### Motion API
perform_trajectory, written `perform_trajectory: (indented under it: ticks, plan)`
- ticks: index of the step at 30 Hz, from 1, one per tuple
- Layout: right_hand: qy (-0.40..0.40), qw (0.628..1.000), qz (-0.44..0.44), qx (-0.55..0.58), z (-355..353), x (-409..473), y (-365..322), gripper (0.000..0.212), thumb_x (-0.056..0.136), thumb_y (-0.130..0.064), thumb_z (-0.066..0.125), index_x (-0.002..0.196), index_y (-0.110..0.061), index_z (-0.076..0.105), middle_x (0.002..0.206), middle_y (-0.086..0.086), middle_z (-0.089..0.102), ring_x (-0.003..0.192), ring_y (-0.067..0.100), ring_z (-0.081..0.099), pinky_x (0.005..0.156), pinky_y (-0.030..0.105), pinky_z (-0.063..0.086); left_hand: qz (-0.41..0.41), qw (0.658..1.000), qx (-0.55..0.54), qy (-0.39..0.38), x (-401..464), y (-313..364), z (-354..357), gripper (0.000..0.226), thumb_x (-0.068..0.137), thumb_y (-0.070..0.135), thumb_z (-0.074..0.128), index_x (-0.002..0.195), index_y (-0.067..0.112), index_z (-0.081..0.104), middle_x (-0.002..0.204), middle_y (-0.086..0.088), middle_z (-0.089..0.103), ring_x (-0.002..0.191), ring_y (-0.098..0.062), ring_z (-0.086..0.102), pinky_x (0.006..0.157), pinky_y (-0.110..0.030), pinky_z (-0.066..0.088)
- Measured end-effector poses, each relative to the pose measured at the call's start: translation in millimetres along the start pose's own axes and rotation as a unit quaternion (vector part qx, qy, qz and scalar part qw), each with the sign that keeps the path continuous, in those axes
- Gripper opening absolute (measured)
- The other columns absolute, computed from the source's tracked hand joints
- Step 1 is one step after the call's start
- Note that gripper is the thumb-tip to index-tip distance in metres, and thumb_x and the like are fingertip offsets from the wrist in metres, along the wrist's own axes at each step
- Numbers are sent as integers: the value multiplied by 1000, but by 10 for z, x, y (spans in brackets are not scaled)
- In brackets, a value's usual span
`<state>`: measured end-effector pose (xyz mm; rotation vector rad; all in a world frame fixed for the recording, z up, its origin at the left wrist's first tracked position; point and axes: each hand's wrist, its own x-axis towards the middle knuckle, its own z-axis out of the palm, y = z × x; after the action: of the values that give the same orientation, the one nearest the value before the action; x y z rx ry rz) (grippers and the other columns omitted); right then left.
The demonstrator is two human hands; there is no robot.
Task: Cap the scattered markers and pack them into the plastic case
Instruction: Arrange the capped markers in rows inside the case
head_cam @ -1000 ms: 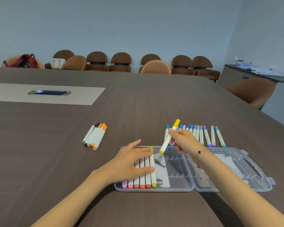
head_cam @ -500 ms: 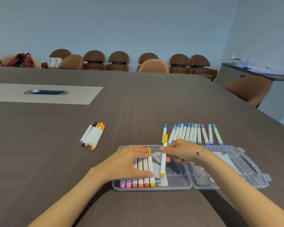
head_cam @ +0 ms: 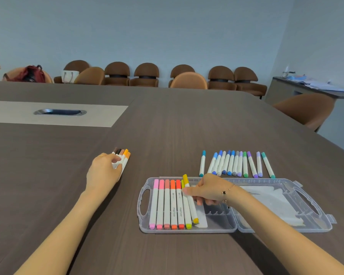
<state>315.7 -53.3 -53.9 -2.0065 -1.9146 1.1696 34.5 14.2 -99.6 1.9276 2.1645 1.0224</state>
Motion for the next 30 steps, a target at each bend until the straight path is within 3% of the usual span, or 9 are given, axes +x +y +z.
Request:
perform_trajectory:
  ticks: [3,5,8,15,19,23,27,30]
  plan:
    - [46,997,-17,-63,68,49,54,50,87,-55,53,77,-8,67,74,10,67,56,9,51,65,20,45,-3,1000,11,3,15,-22,9,24,85,21,66,107,13,70,106,-6,61,94,-23,58,68,-32,46]
    - [59,995,-30,-78,78,59,82,49,89,-52,52,79,-7,68,83,16,69,62,11,54,71,21,47,-5,1000,17,-4,-5,-14,18,25,84,26,68,106,14,70,105,-5,61,94,-22,58,68,-32,47]
    - [54,995,-51,-74,76,33,110,40,91,-47,51,66,-17,59,72,5,62,58,8,53,67,18,46,-8,999,27,-16,-13,-4,18,25,84,30,67,106,16,69,101,-5,62,94,-22,57,68,-32,48]
    - [65,995,-60,-44,105,-5,149,39,93,-43,50,63,-19,55,59,-4,54,49,5,50,49,11,36,-17,998,53,-4,-46,26,8,28,82,40,68,97,17,69,87,-1,60,84,-19,55,60,-29,45]
    - [48,996,-67,-15,88,18,180,43,93,-44,50,59,-18,57,56,-5,54,46,4,46,51,12,38,-36,997,67,-26,-56,99,-7,29,82,46,64,92,20,67,87,1,60,78,-16,57,61,-28,49]
    - [32,997,-71,-13,75,61,198,44,93,-45,50,58,-19,58,55,-5,54,48,5,45,55,14,40,-39,993,106,-44,-52,152,-29,31,86,51,58,86,21,67,84,1,62,75,-14,58,53,-24,42]
    - [-24,997,-62,-37,2,50,181,44,91,-49,50,58,-21,59,58,-7,58,49,5,45,56,13,40,-36,988,128,-77,-61,152,-20,31,95,39,49,86,20,71,75,1,64,64,-14,60,57,-27,53]
    - [-49,996,-53,-43,-8,32,169,40,90,-50,51,65,-22,63,60,-8,60,46,4,48,52,12,40,-39,988,126,-87,-62,140,-39,22,93,32,54,88,19,71,80,1,65,69,-15,62,63,-30,56]
